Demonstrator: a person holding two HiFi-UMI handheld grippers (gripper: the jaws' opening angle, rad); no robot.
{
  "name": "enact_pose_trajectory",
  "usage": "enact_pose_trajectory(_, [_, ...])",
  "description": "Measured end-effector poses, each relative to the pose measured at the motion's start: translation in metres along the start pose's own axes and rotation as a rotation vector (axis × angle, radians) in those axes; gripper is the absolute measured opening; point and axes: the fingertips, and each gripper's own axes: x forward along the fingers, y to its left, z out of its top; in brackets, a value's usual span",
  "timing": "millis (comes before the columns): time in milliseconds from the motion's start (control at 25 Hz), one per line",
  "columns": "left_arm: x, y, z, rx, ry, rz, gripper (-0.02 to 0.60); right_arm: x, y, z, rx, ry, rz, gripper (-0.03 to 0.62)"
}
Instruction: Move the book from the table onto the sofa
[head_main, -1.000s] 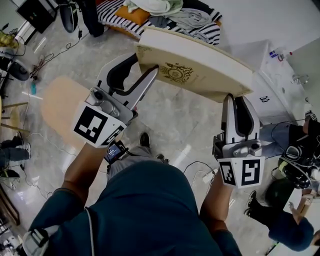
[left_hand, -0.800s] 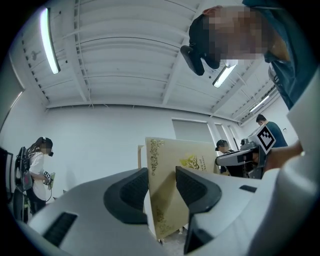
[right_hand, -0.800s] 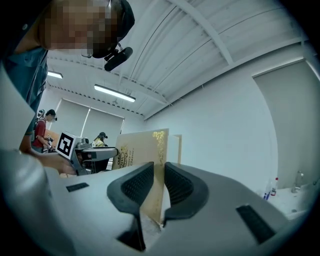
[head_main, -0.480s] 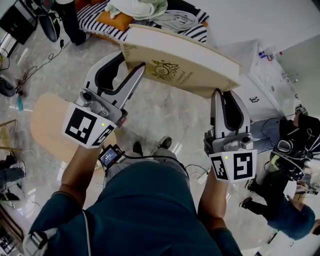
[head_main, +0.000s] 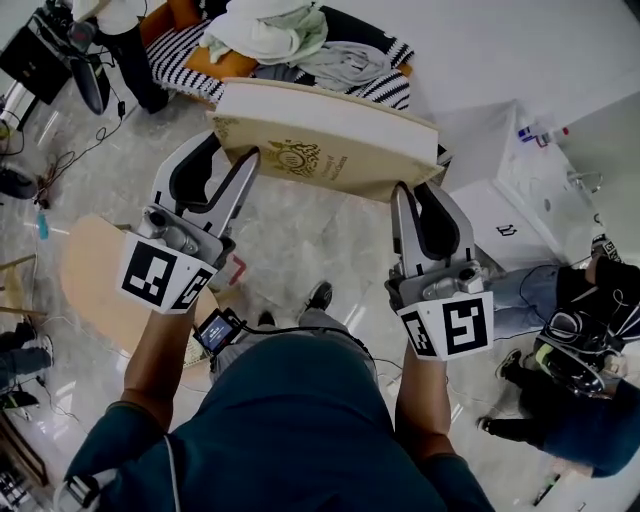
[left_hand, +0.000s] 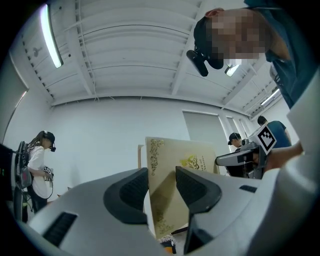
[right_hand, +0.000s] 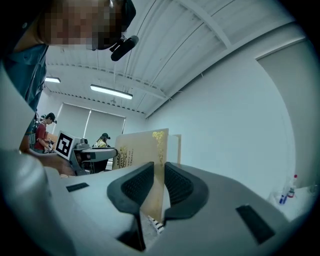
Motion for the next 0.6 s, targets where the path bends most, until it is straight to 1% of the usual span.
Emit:
enact_pose_trajectory(160, [0.045, 0.008, -0.009, 0.001, 0.014, 0.042, 0.164, 0.028, -0.043, -0.005, 0.008, -0.009, 0.040, 0.077])
enact_pose_trajectory(400, [0.087, 0.012, -0.017, 0.010, 0.021, 0.087, 0.164, 0.053, -0.085, -0.008, 0.012, -0.039, 0.076, 0.077])
enact_pose_trajectory(600, [0.122, 0.015, -0.023, 0.020, 0.041, 0.094, 0.164, 0.071, -0.120, -0.017, 0.038, -0.042, 0.076, 0.077])
